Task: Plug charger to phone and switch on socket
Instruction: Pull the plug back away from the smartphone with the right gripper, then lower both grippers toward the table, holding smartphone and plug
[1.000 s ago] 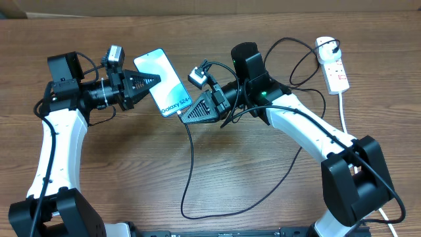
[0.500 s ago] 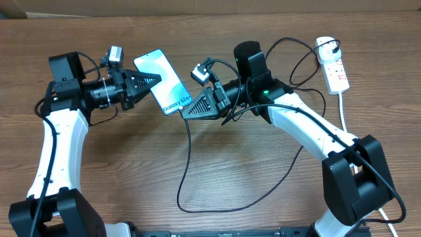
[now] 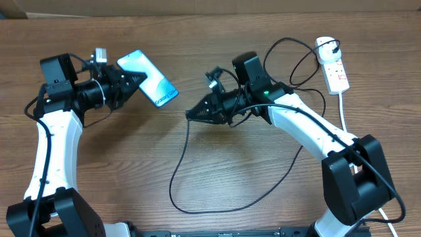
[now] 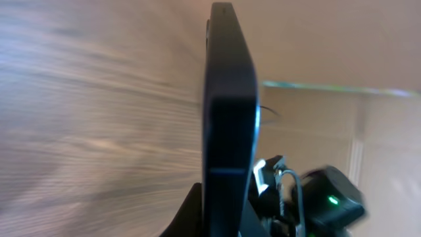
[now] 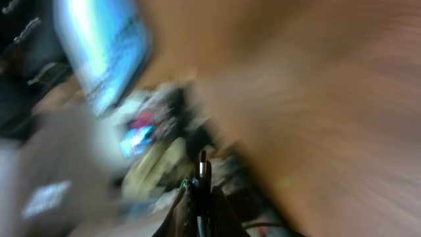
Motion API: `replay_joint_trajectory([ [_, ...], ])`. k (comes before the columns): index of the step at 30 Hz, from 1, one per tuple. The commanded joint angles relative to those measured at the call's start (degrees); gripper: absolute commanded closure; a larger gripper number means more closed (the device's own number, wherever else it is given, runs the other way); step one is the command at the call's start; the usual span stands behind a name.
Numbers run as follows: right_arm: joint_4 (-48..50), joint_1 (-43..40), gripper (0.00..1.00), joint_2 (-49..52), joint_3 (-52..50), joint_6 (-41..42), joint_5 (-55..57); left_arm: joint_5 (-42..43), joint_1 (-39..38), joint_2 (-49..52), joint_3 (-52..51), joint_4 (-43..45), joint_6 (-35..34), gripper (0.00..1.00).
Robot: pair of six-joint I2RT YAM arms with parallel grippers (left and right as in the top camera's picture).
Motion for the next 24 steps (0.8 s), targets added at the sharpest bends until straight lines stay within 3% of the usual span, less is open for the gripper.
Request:
replay_joint_trajectory([
  [1,-4.39,-0.26,0.96,0.13,-0.17,-2.12,28.44,-11.52,-0.66,-0.28,0.55,-5.16,7.91,0.96],
  [5,-9.81,-0.26,0.96,0.24,-0.17,0.96,45.59,-25.44,-3.1,-0.28,0.55,-12.52,10.8,0.96],
  [13,-14.29,-0.15,0.96,2.14,-0.28,6.93,57.4,-48.65,-13.57,-0.24,0.55,-18.4,9.53,0.96],
  [19,-14.6,-0.15,0.96,2.95,-0.28,6.91,57.42,-58.29,-20.55,0.59,0.55,-19.3,6.38,0.96],
  [24,-15.28,-0.15,0.96,2.95,-0.28,6.88,57.4,-58.6,-23.3,7.48,0.55,-19.39,6.03,0.96],
])
